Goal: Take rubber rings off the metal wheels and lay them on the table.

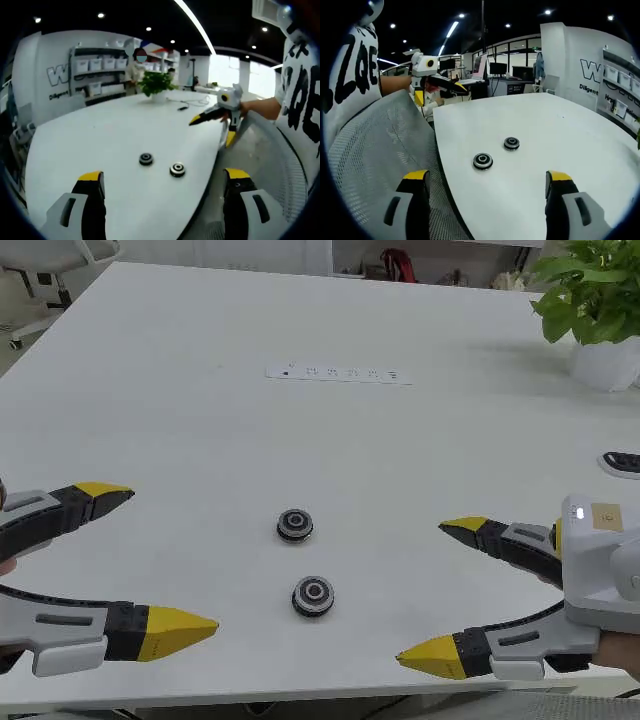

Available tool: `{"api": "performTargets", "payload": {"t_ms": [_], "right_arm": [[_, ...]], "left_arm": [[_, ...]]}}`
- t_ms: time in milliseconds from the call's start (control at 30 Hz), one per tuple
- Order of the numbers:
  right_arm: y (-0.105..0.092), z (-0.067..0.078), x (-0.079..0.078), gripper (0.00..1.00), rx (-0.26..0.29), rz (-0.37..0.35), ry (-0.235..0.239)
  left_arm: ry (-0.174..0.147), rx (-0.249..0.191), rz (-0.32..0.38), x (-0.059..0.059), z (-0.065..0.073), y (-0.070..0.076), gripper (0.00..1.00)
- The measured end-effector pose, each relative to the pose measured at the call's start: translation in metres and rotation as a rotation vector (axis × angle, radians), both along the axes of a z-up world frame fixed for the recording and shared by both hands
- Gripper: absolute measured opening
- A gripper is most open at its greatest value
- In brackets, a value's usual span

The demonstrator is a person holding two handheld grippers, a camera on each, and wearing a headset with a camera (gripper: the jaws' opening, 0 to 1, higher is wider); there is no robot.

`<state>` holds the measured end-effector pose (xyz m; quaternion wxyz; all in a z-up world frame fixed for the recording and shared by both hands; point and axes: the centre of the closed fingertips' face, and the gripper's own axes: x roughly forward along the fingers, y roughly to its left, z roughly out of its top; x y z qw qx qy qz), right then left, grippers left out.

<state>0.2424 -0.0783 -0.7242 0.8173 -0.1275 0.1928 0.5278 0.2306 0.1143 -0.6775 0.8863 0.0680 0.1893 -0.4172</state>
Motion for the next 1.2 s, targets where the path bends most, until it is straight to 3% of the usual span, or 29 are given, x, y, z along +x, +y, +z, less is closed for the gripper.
{"api": "performTargets", "payload": {"t_ms": [567,933,1200], "right_arm": [[-0.006,-0.001,0.002,0.93,-0.015,0.013,0.001],[-0.007,0.000,0.014,0.92,-0.001,0.010,0.000],[-0.002,-0.007,0.020,0.92,0.002,0.025,0.011]], "left_arm": [[0.002,0.018,-0.024,0.006,0.002,-0.010,1.00],[0.004,0.034,-0.039,0.015,0.001,-0.013,1.00],[0.008,0.036,-0.040,0.022,-0.003,-0.011,1.00]]}}
